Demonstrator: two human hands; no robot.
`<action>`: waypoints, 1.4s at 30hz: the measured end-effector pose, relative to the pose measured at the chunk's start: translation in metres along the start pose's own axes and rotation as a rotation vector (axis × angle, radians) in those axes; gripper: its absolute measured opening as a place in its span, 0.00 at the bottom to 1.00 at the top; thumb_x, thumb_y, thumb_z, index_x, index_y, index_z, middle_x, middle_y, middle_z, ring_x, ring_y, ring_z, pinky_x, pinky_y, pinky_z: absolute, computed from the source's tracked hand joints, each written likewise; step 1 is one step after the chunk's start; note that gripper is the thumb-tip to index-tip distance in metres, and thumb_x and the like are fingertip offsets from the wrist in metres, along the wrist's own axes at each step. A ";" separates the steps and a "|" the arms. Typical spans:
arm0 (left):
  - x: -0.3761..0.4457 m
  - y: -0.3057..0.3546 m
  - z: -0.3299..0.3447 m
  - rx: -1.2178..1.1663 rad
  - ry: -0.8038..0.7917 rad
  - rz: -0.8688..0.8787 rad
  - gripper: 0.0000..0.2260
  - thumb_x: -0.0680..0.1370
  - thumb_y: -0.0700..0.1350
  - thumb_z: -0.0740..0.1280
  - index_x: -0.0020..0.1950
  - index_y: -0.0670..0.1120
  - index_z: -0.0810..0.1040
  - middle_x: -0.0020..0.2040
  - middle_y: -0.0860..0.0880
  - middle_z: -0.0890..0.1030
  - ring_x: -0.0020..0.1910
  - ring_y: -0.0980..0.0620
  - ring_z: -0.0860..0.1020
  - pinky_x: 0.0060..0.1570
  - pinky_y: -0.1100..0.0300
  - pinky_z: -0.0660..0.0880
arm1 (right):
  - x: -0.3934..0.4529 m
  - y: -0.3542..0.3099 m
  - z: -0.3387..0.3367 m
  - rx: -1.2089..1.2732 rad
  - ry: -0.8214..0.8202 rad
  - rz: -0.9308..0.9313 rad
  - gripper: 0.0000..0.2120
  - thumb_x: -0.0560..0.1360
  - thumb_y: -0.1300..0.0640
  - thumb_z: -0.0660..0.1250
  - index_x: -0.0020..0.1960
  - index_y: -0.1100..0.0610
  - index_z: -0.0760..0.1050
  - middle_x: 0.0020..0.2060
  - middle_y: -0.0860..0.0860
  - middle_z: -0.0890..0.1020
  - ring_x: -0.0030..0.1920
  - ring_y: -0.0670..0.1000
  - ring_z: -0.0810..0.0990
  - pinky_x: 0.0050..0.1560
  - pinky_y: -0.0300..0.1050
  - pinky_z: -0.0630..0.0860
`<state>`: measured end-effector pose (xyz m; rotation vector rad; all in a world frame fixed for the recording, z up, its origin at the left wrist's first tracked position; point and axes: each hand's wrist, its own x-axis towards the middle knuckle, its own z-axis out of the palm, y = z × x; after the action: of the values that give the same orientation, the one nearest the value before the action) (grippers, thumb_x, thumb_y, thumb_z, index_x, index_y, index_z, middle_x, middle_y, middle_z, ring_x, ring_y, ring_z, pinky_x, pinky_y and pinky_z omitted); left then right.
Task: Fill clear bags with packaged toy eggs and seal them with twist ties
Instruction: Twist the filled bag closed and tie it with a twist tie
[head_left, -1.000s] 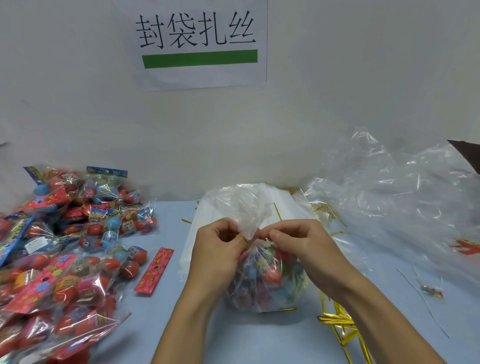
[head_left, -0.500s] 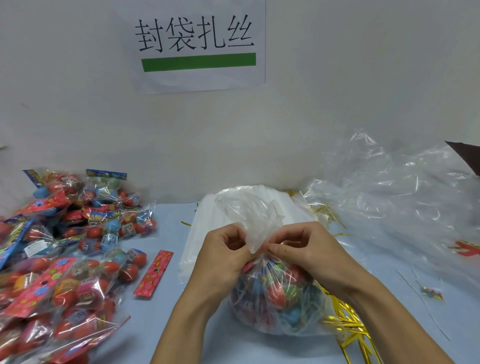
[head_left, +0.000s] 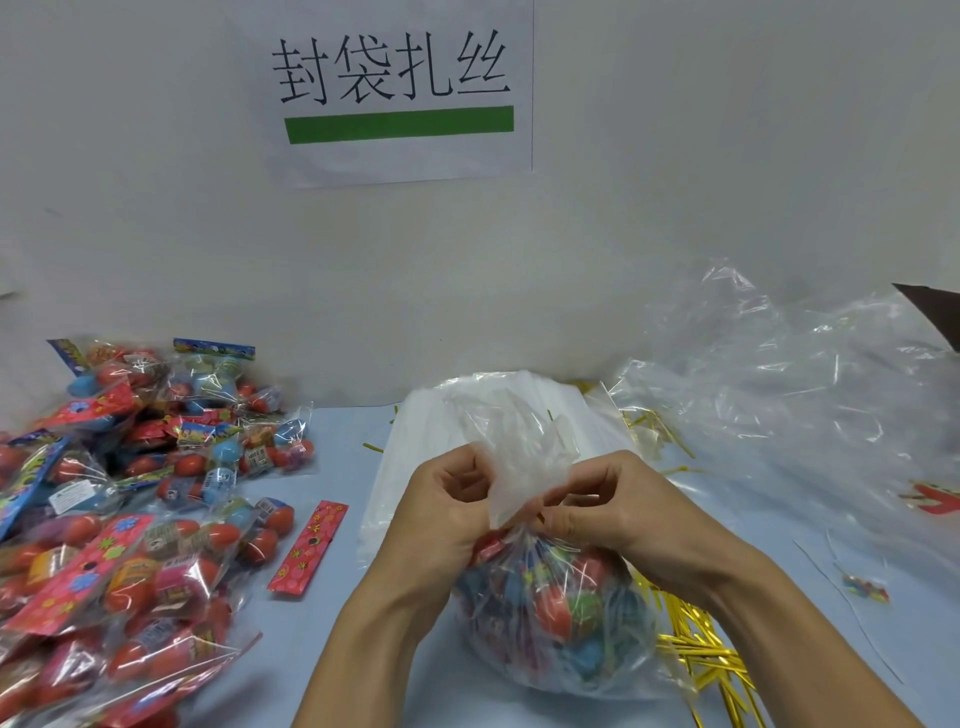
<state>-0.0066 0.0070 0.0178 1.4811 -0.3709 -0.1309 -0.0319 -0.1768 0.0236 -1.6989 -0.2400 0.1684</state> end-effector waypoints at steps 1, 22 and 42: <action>-0.001 0.002 0.001 -0.008 -0.017 -0.012 0.29 0.60 0.50 0.80 0.50 0.32 0.76 0.49 0.31 0.82 0.45 0.42 0.82 0.49 0.45 0.79 | 0.000 0.000 0.000 0.003 -0.010 -0.004 0.13 0.66 0.51 0.79 0.48 0.54 0.88 0.46 0.62 0.86 0.48 0.60 0.85 0.52 0.50 0.83; -0.006 0.015 0.003 -0.092 -0.059 -0.132 0.28 0.65 0.46 0.78 0.52 0.26 0.74 0.51 0.23 0.74 0.48 0.34 0.79 0.57 0.35 0.74 | -0.001 0.001 -0.002 0.160 -0.063 0.003 0.09 0.72 0.58 0.73 0.50 0.62 0.86 0.48 0.61 0.87 0.50 0.56 0.86 0.50 0.43 0.80; -0.001 0.011 0.009 -0.142 0.142 -0.117 0.12 0.69 0.35 0.75 0.29 0.44 0.76 0.38 0.38 0.81 0.38 0.41 0.81 0.41 0.53 0.80 | 0.003 -0.005 0.016 -0.186 0.105 -0.137 0.06 0.77 0.52 0.70 0.45 0.49 0.86 0.32 0.53 0.81 0.31 0.45 0.73 0.32 0.36 0.71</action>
<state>-0.0121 0.0000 0.0291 1.3629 -0.1563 -0.1414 -0.0334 -0.1605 0.0263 -1.8630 -0.2999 -0.0463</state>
